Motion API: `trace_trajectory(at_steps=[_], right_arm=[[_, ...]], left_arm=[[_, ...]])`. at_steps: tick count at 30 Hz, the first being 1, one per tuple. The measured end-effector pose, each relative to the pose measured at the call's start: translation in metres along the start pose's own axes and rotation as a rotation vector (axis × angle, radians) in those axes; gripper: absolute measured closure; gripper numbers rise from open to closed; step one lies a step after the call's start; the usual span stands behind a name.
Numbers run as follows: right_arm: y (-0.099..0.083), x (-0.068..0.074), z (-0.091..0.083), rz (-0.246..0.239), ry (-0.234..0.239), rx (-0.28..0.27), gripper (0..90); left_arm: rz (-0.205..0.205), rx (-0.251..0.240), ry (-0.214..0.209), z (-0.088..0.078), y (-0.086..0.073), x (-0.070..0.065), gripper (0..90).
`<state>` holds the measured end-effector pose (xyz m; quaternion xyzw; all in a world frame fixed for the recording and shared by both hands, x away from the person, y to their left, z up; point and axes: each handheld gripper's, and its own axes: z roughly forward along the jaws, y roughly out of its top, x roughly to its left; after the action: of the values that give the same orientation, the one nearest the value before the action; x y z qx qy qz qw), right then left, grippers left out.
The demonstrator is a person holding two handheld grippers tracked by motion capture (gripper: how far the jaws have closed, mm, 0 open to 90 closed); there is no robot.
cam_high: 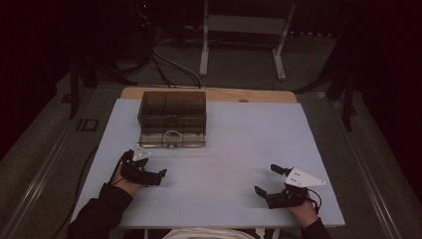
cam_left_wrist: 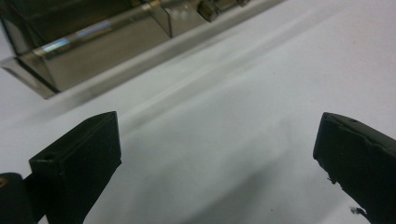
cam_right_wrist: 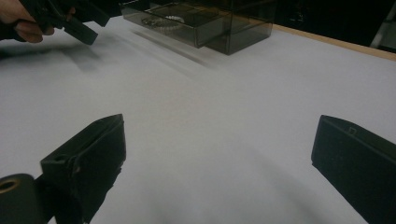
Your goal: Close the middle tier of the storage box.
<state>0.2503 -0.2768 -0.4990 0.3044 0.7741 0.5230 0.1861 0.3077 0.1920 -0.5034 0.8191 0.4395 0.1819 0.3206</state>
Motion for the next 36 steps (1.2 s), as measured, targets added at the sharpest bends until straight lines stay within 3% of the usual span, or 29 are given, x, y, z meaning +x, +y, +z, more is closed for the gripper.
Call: trace_trajectory(at_steps=[10, 25, 33, 36], right_arm=[[0.0000, 0.0001, -0.0001, -0.001, 0.000, -0.001, 2.8], [0.0002, 0.0004, -0.0003, -0.004, -0.001, -0.001, 2.8], [0.0001, 0.0002, -0.0003, -0.005, -0.002, 0.000, 2.7], [0.0002, 0.0004, -0.0003, -0.005, -0.001, 0.000, 2.8]], left_arm=[[0.019, 0.010, 0.012, 0.0036, 0.0020, -0.0066, 2.9], [0.025, 0.024, 0.015, 0.0069, 0.0053, -0.0049, 7.7], [0.029, 0.026, 0.021, 0.0075, 0.0059, -0.0049, 19.6], [0.027, 0.021, 0.017, 0.0076, 0.0057, -0.0043, 31.1]])
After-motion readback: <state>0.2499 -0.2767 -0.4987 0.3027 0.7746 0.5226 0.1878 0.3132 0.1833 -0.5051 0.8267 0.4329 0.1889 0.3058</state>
